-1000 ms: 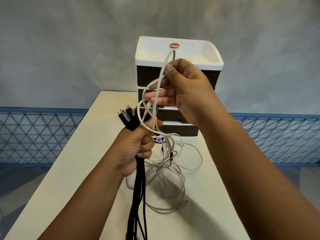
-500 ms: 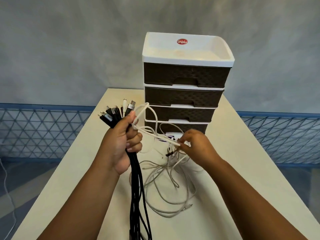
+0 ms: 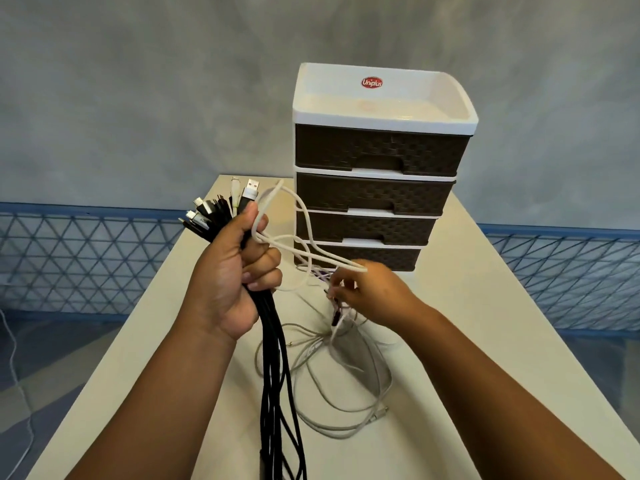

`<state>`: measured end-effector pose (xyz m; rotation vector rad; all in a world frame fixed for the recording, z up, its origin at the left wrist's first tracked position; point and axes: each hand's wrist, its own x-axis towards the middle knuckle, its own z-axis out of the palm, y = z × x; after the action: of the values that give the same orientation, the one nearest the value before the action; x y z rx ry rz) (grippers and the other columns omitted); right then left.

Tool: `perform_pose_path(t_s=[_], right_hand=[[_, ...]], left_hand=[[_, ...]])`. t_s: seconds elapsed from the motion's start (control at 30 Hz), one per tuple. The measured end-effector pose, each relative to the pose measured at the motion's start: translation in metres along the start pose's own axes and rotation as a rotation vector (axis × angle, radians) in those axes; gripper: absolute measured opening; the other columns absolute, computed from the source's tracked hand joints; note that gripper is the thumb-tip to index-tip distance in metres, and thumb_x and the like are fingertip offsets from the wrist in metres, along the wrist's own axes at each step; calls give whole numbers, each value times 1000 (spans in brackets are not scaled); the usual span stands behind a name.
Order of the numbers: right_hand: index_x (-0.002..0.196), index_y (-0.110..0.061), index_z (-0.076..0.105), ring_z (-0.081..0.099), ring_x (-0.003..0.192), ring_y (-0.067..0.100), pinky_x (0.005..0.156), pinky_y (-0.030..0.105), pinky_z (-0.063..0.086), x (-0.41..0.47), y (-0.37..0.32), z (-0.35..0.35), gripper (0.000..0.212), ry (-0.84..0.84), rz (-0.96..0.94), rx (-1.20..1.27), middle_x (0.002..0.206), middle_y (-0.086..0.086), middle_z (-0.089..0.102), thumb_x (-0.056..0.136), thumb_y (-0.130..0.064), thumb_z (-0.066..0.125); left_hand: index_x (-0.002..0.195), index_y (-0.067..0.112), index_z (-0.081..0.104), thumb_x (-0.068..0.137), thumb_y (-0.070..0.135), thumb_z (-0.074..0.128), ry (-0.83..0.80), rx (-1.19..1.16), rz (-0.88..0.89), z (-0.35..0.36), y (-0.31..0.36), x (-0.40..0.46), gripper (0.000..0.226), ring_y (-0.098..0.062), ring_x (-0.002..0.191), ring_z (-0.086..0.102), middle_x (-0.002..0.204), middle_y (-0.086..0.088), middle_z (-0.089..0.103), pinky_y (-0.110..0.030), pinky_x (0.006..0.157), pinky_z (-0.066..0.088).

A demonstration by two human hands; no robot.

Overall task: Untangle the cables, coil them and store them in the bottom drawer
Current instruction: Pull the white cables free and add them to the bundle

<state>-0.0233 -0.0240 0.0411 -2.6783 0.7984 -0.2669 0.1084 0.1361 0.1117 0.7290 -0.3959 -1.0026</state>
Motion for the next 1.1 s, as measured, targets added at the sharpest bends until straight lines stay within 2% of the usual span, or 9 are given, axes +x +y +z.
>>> perform_pose_path(t_s=[0.07, 0.23, 0.33, 0.37, 0.5, 0.57, 0.7, 0.87, 1.1], right_hand=[[95, -19, 70, 59, 80, 18, 67, 29, 43, 3, 2, -13, 13, 103, 14, 33, 86, -2, 60, 92, -30, 63], [92, -24, 62, 68, 74, 19, 69, 42, 58, 0, -9, -60, 9, 256, 136, 584, 88, 2, 72, 99, -25, 56], [103, -24, 60, 61, 79, 16, 69, 35, 54, -2, -18, -81, 11, 310, 113, 66, 93, -2, 66, 99, -31, 54], [103, -23, 61, 60, 78, 14, 68, 32, 52, -4, -22, -87, 11, 331, 84, 44, 91, -3, 65, 99, -30, 54], [103, -9, 57, 68, 69, 21, 61, 29, 53, -8, -39, -101, 11, 391, 25, 820, 89, 7, 71, 100, -19, 52], [106, -8, 51, 68, 70, 26, 62, 32, 55, -5, -40, -101, 12, 436, 11, 948, 92, 14, 71, 103, -18, 47], [108, -17, 43, 73, 69, 29, 67, 42, 59, -4, -45, -98, 12, 394, 73, 879, 89, 13, 71, 105, -26, 37], [103, -14, 44, 69, 67, 33, 58, 28, 54, -12, -61, -117, 5, 579, -387, 892, 86, 22, 64, 104, -18, 41], [98, -3, 56, 59, 53, 25, 50, 29, 52, -31, -49, -102, 19, 566, -206, 823, 73, 12, 63, 103, -19, 46]], left_hand=[[66, 22, 54, 96, 34, 47, 5, -12, 11, -3, 3, 1, 33, -3, 30, 21, 37, 10, 23, -13, 31, 17], [69, 22, 53, 98, 37, 46, 11, -34, 5, -8, 6, 0, 33, -3, 29, 22, 36, 11, 23, -12, 31, 19], [68, 22, 54, 99, 34, 46, 30, -22, 11, -6, 6, -1, 34, -2, 31, 21, 38, 12, 22, -12, 31, 18], [68, 22, 54, 99, 33, 45, 38, -19, 14, -6, 6, -1, 34, -2, 31, 20, 38, 12, 22, -12, 31, 17], [71, 22, 53, 93, 36, 50, 17, -23, 16, -9, 8, -1, 26, -2, 31, 21, 38, 11, 23, -12, 32, 17], [72, 22, 51, 90, 37, 53, 2, -22, 12, -9, 8, -1, 23, -2, 31, 21, 39, 10, 22, -12, 32, 17], [68, 21, 52, 94, 36, 50, -20, -17, 4, -6, 7, -1, 30, -1, 31, 20, 39, 10, 21, -13, 31, 17], [70, 22, 54, 95, 37, 50, -6, -25, -5, -5, 7, -3, 30, -2, 32, 21, 40, 10, 22, -13, 34, 16], [63, 23, 60, 97, 37, 48, -6, -23, 1, -13, 15, -9, 38, -2, 31, 21, 38, 9, 23, -13, 32, 18]])
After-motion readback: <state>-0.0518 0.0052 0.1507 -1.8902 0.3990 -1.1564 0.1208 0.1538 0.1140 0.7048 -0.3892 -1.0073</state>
